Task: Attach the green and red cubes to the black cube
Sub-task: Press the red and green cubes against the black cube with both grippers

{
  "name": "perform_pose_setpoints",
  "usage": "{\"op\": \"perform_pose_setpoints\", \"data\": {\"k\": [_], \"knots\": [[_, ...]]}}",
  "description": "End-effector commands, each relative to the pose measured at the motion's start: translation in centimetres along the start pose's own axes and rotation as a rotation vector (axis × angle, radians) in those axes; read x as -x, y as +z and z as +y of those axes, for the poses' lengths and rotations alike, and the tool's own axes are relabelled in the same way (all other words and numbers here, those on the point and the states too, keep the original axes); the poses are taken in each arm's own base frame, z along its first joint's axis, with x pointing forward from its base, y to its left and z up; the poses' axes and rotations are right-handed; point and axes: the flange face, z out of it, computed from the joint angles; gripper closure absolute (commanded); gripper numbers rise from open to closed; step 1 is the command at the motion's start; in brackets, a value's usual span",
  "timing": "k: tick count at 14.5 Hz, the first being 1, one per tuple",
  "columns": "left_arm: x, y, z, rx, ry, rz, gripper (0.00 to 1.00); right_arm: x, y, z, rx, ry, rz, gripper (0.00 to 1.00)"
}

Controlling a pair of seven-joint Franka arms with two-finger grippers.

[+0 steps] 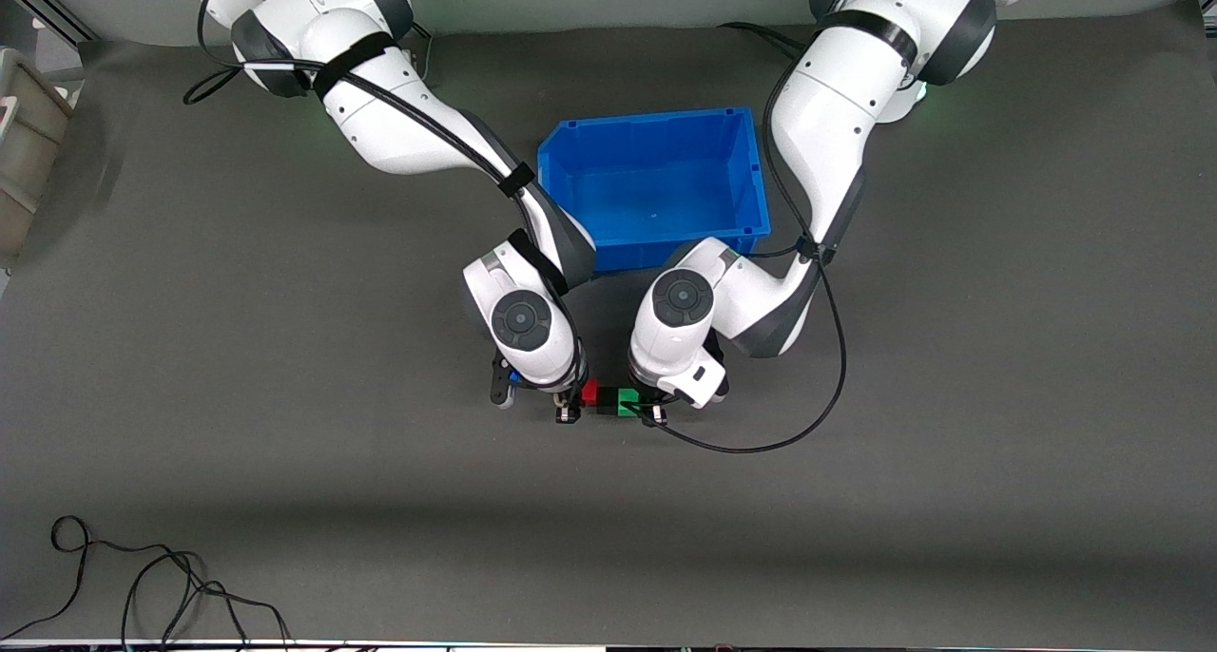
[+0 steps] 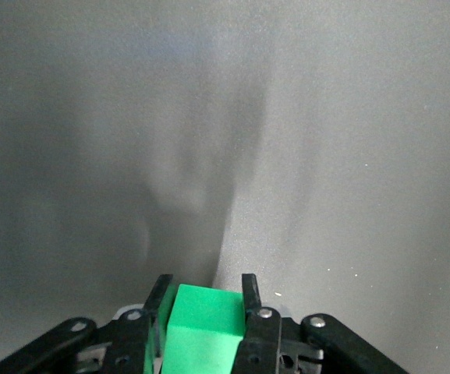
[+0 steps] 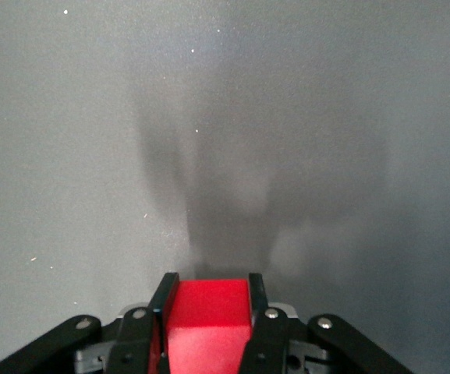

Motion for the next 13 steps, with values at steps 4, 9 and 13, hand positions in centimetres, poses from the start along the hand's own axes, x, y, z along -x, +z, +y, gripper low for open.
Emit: {"op": "perform_pose_setpoints", "data": {"k": [4,9,13], "knots": [[1.3,-0.1,-0.8,0.009,0.074,-0.016,0.68,0.0,-1.2,-1.9,-0.041,0.047,-0.029,0.98],[1.3,-0.6,-0.6,0.009,0.074,-0.031,0.00,0.6,-2.7,-2.6,-0.095,0.035,-0.078,0.00],[-3.4,-3.3,3.4,-0.044,0.124,0.059,0.00,0.3,-7.1,-4.0,-0.119,0.062,-0.121,0.00]]}}
